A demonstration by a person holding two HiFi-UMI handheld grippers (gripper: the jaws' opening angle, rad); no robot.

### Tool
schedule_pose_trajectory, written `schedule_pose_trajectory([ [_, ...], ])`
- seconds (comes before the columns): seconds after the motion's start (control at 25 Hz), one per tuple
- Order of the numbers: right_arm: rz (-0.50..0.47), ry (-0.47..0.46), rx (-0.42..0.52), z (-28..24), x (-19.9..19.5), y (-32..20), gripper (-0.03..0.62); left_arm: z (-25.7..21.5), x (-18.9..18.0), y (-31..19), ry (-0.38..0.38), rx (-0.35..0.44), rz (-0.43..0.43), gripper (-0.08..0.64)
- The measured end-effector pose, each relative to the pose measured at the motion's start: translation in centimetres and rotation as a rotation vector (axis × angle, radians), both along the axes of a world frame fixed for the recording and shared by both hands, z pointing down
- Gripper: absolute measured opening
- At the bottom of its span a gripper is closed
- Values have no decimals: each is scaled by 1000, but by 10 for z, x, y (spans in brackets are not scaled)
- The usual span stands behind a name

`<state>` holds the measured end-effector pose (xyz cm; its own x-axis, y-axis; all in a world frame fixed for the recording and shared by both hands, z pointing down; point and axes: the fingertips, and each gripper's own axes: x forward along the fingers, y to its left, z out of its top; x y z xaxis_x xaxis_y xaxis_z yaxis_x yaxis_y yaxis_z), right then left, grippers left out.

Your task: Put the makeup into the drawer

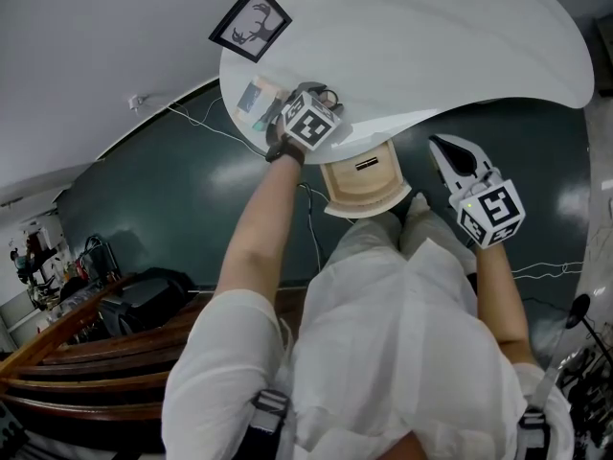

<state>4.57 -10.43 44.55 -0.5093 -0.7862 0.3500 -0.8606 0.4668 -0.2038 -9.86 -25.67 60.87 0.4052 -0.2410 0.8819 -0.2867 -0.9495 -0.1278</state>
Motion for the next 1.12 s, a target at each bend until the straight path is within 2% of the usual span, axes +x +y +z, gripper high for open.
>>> schedule_pose_trajectory([
  [0.48, -12, 2, 1, 2, -2, -6, 11, 4, -1, -1, 17, -31, -14, 236],
  [1.12, -25, 2, 2, 1, -4, -4, 11, 4, -1, -1, 22, -19, -17, 235],
])
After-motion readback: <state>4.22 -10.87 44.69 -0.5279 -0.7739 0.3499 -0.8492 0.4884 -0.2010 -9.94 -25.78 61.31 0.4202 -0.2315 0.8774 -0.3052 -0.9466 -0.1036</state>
